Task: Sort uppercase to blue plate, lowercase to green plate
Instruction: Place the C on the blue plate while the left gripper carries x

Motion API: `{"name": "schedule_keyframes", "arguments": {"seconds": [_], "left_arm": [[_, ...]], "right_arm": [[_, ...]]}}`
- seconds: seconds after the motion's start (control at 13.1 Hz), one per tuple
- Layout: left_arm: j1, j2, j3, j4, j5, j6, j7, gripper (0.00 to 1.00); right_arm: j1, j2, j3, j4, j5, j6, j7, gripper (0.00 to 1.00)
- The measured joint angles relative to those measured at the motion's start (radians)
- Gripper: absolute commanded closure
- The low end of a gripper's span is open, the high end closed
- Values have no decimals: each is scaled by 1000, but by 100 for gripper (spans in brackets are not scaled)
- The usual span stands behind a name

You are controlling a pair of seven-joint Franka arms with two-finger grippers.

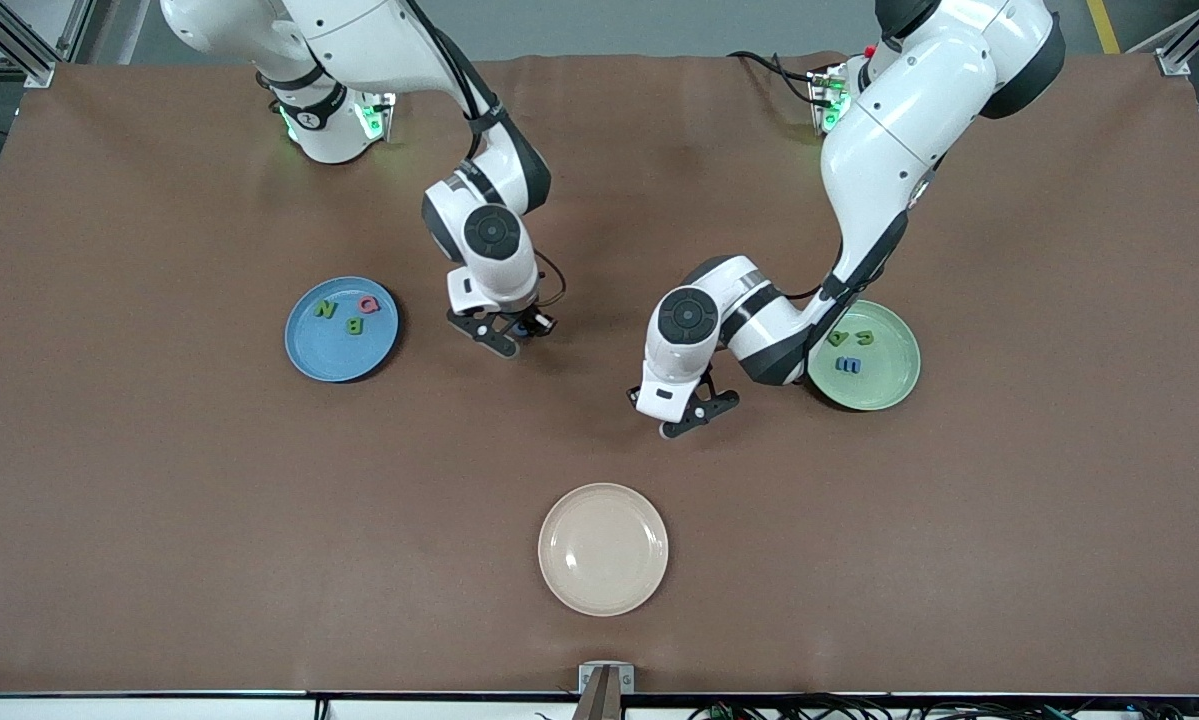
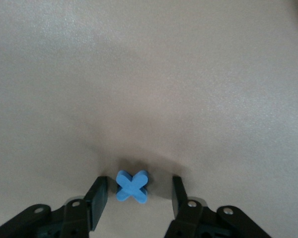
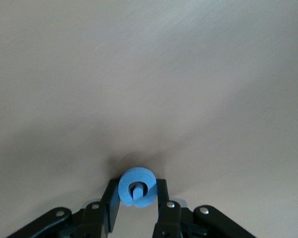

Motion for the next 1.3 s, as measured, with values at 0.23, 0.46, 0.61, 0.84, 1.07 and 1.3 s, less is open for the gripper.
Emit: {"name": "schedule_keyframes", "arguments": {"seconds": [0.23, 0.46, 0.61, 0.84, 1.07, 1.3], "left_arm": [[0, 0, -2, 4, -6, -1, 1, 73], [0, -1, -2, 6, -8, -3, 2, 85], [1, -1, -2, 7, -11, -3, 2, 100], [8, -2, -2, 7, -15, -7, 28, 100], [47, -19, -13, 4, -15, -67, 146, 100], [172, -78, -80, -51, -15, -92, 296, 99]], "right_arm": [[-5, -50, -97, 0, -24, -167, -144, 100], [-9, -117, -171, -1, -106, -335, -245, 99], [-11, -163, -209, -2, -163, -443, -292, 98], [-23, -204, -246, -6, -229, -565, -321, 59], [-39, -206, -248, -13, -281, -606, -331, 0], [-42, -211, -248, -6, -279, -603, -330, 0]]}}
